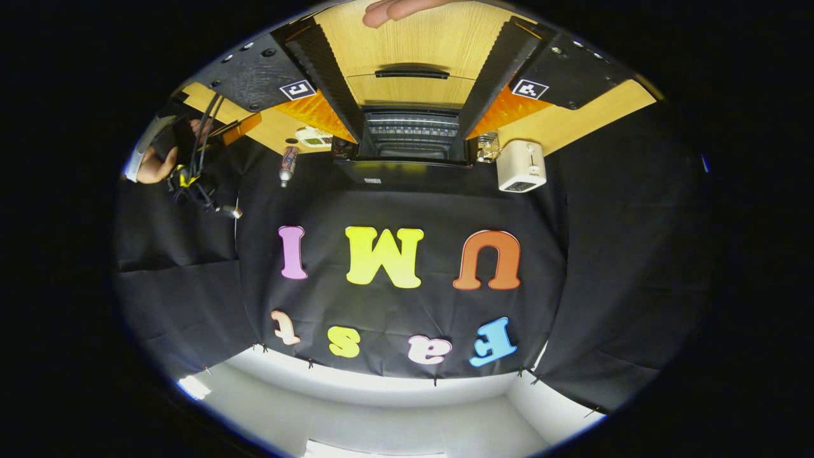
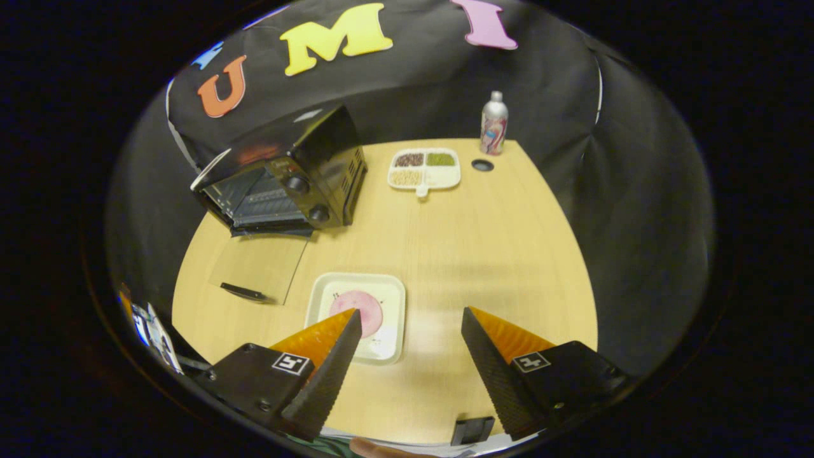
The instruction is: Open the electric oven with the left hand, put the food in, and close the electric oven.
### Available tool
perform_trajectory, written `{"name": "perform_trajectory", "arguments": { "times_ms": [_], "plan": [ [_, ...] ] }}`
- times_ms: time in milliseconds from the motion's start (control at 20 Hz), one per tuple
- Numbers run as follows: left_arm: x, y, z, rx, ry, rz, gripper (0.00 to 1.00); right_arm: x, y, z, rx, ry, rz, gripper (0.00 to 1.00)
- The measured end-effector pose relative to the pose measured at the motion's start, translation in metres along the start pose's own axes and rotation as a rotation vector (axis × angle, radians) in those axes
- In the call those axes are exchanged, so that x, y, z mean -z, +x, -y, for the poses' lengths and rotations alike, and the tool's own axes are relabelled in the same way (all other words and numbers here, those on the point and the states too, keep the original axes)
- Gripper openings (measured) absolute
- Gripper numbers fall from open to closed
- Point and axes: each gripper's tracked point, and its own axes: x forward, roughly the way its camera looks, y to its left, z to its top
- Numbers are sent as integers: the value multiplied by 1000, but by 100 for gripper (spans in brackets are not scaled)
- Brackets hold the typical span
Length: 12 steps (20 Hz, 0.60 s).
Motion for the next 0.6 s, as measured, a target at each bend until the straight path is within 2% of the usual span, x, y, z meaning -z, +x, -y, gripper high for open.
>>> {"name": "perform_trajectory", "arguments": {
  "times_ms": [50,200,300,350,500,600],
  "plan": [
    [-5,-8,-2,-1,0,11,95,2,11,2,-13,16,-38,90],
    [-19,-23,-11,-22,14,47,94,12,42,0,-48,62,-137,81],
    [-28,-32,-11,-29,27,62,94,18,59,-11,-120,45,-191,74],
    [-32,-35,-9,-26,36,67,95,21,67,-14,-150,39,-218,62],
    [-36,-38,-1,-17,54,68,95,29,92,-10,-170,49,-298,39],
    [-35,-38,3,-13,65,63,94,43,96,-15,-227,41,-408,17]
  ]
}}
